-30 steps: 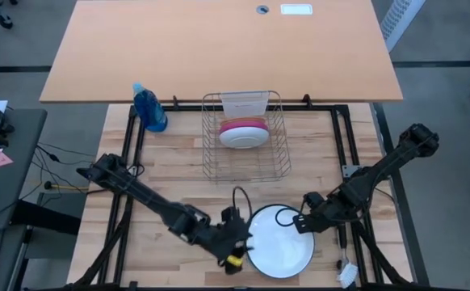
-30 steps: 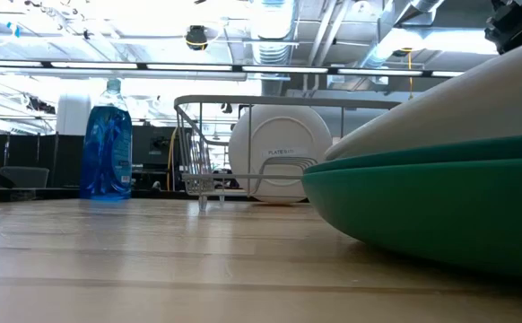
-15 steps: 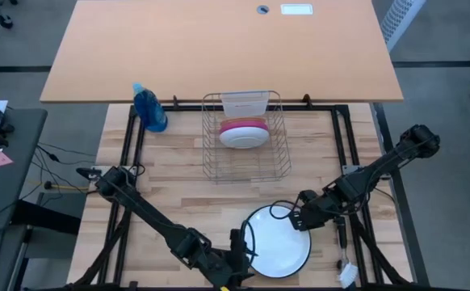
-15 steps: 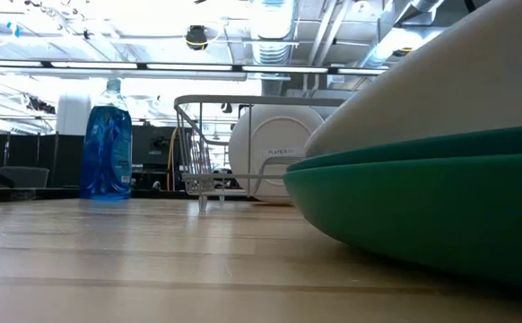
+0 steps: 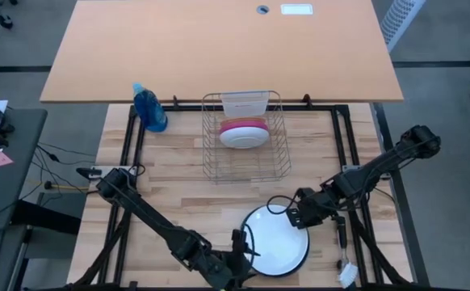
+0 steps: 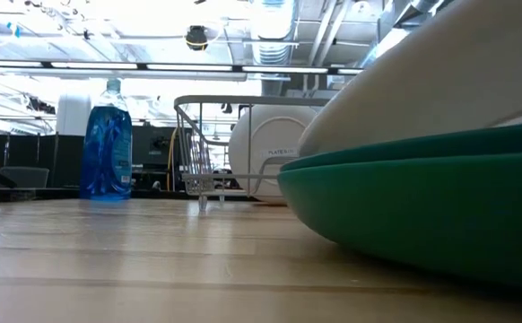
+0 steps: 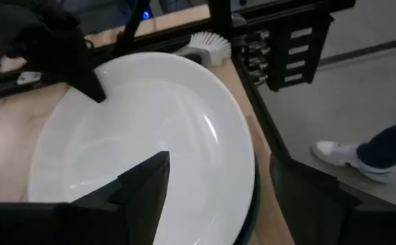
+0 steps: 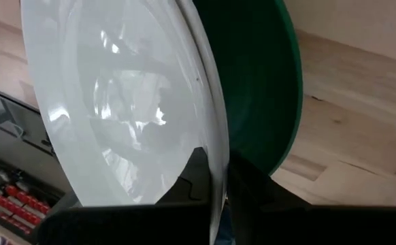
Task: Sort dishes
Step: Put the white plate in the dish rack
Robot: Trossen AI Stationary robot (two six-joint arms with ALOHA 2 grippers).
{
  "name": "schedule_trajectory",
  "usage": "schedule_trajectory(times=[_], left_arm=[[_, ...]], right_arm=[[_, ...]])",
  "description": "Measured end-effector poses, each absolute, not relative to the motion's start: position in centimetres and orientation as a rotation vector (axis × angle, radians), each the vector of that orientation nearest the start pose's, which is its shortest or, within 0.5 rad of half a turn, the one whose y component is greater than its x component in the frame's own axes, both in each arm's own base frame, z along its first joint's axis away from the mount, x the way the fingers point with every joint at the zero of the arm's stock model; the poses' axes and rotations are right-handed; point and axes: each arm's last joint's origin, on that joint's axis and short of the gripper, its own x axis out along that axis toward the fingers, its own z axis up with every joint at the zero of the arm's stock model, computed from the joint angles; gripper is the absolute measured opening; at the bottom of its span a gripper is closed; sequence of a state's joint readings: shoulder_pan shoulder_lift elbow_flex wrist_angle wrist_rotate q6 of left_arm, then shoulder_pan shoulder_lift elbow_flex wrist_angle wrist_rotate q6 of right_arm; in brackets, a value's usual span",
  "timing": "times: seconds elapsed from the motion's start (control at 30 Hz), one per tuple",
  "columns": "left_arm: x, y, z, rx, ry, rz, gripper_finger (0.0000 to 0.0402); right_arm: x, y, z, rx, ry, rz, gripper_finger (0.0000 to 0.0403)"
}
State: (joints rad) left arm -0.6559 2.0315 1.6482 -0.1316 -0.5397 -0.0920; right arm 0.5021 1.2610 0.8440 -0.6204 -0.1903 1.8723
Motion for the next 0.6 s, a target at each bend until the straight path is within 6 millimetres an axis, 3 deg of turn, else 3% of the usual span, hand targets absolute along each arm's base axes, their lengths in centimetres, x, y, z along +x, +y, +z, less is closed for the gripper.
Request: schedule_trajectory(times=[0.27, 0.6], left_arm=[[38.6, -28.1, 22.8, 0.211, 0.502, -0.173, 0.0271], [39.4, -26.9, 21.0, 0.357, 0.555, -0.056, 0.0271]], right_arm=[[21.2, 10.6, 22.8, 1.454, 1.234, -0.520, 0.0019], [21.5, 9.9, 22.8, 1.458, 1.231, -0.499, 0.0019]])
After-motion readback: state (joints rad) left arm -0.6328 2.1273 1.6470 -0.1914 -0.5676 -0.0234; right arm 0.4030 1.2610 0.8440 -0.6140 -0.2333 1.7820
